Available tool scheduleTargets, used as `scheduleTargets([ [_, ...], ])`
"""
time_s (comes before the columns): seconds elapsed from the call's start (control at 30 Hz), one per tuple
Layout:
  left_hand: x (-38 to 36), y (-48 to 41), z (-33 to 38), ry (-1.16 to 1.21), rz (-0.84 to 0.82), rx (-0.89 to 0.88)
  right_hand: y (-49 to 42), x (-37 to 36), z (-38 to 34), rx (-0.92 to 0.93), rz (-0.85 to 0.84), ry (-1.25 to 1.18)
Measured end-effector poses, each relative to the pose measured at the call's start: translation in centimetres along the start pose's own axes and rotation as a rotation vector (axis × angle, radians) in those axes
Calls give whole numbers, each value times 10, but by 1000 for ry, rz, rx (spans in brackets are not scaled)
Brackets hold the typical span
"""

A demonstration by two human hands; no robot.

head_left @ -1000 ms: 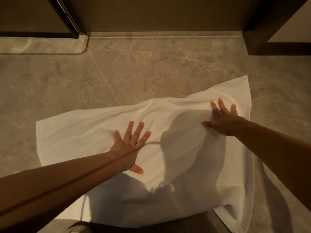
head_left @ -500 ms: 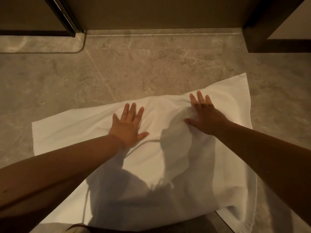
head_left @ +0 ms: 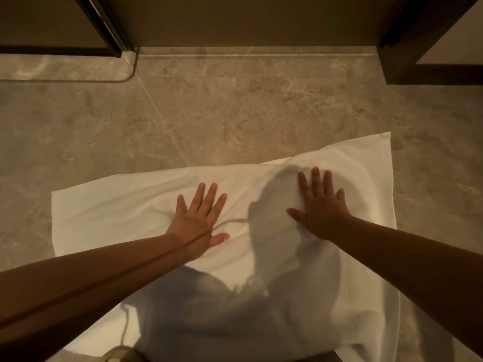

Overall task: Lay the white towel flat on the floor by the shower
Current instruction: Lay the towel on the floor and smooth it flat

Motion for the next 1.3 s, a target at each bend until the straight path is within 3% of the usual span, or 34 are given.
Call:
scheduleTargets([
  [0.2,15,1,-7,109,114,91,0,0,5,0,-37,10],
  [0.5,30,-31,-36,173,-76,135,-21,11,12,3,-25,-77],
  [0.73,60,-64,-67,191,-79,146,-53,32,17,-24,-52,-157],
  [0.93,67,-78,-74,103,-50,182,-70,44,20,7,21,-183],
  [1.0,70,-77,-62,41,91,99,-68,44,22,21,78,-228],
  [1.13,66,-60,1,20,370,-282,-33,22,30,51,241,-337],
  [1.3,28,-50,57,42,117,-354,30,-35,50,144,129,-192],
])
Point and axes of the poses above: each hand's wrist, its own y-axis away from the middle knuckle, its own x-axis out of the back of the hand, z = x × y, the point moved 3 cm from there along -y, towards the middle knuckle, and after that the axes turned 13 degrees about -x, right-handed, at the moved point
